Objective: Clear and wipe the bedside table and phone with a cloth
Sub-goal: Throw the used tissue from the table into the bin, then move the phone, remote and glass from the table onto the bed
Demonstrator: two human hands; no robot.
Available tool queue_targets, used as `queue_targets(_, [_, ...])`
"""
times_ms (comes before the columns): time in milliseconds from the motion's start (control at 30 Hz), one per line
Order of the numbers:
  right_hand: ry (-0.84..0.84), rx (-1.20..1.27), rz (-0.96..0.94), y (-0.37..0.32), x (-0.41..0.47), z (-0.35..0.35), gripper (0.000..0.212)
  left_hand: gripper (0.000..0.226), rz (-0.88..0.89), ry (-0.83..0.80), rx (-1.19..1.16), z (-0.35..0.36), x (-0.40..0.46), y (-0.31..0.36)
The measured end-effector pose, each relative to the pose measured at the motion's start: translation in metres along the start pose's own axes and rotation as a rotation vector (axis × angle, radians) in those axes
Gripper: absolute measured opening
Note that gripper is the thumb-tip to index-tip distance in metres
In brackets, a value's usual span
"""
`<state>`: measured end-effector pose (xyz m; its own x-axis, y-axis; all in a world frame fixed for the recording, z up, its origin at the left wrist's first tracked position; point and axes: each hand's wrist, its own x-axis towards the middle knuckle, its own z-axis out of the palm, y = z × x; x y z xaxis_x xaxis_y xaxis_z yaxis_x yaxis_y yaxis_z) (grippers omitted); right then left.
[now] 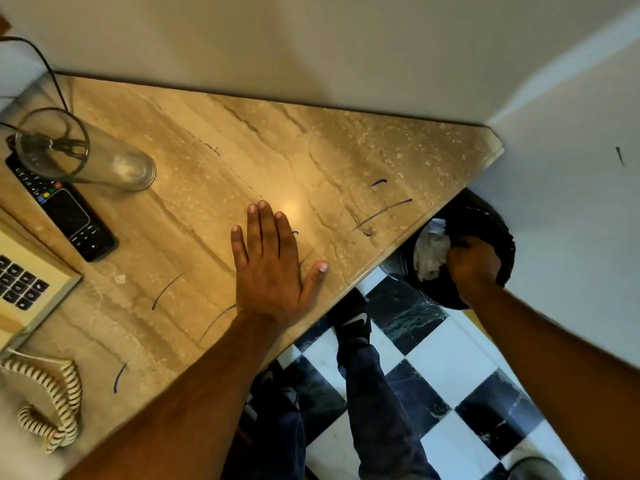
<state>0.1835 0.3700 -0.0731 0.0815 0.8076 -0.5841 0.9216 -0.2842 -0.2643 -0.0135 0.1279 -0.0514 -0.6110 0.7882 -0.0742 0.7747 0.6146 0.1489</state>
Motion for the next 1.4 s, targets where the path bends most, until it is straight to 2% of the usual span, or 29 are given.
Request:
queue_targets(100, [0.219,0.037,-0.060,-0.012,-0.036,0.000,0.038,0.094,-0.009,-0.030,-0.021,-0.004,0.000,-0.001])
queue_targets(200, [0.296,0.066,-0.385,-0.021,-0.086,0.004,0.033,0.088,0.003,-0.030,-0.065,-0.009,0.000,0.003])
queue_targets(300, [0.181,0.040,-0.708,-0.032,-0.134,0.019,0.037,0.080,-0.068,0.013,-0.132,-0.016,-0.020,-0.011])
queue_targets(467, [-0.078,-0.151,-1.285,-0.059,-0.216,0.083,0.044,0.075,-0.355,0.015,-0.118,-0.029,-0.105,-0.065])
queue_targets(633, [-0.347,-0.342,-1.629,-0.109,-0.285,0.151,0.050,0.074,-0.519,0.076,-0.085,-0.045,-0.148,-0.134])
queue_targets(800, [-0.405,-0.529,-1.709,-0.149,-0.329,0.209,0.069,0.080,-0.712,0.159,-0.069,-0.080,-0.171,-0.232])
queue_targets(867, [-0.398,-0.645,-1.704,-0.143,-0.337,0.227,0.074,0.081,-0.878,0.257,-0.279,-0.094,-0.164,-0.264])
queue_targets(967, [-0.301,-0.789,-1.673,-0.130,-0.339,0.245,0.077,0.074,-1.169,0.414,-0.754,-0.113,-0.140,-0.314])
queue_targets(1067, [-0.265,-0.808,-1.672,-0.127,-0.335,0.248,0.078,0.061,-1.175,0.337,-1.221,-0.126,-0.112,-0.346])
queue_targets(1200, [-0.269,-0.812,-1.651,-0.129,-0.336,0.246,0.078,0.057,-1.258,0.174,-1.225,-0.127,-0.093,-0.353])
queue_targets(1400, [-0.290,-0.841,-1.626,-0.131,-0.336,0.244,0.079,0.040,-1.246,0.109,-1.467,-0.130,-0.095,-0.364])
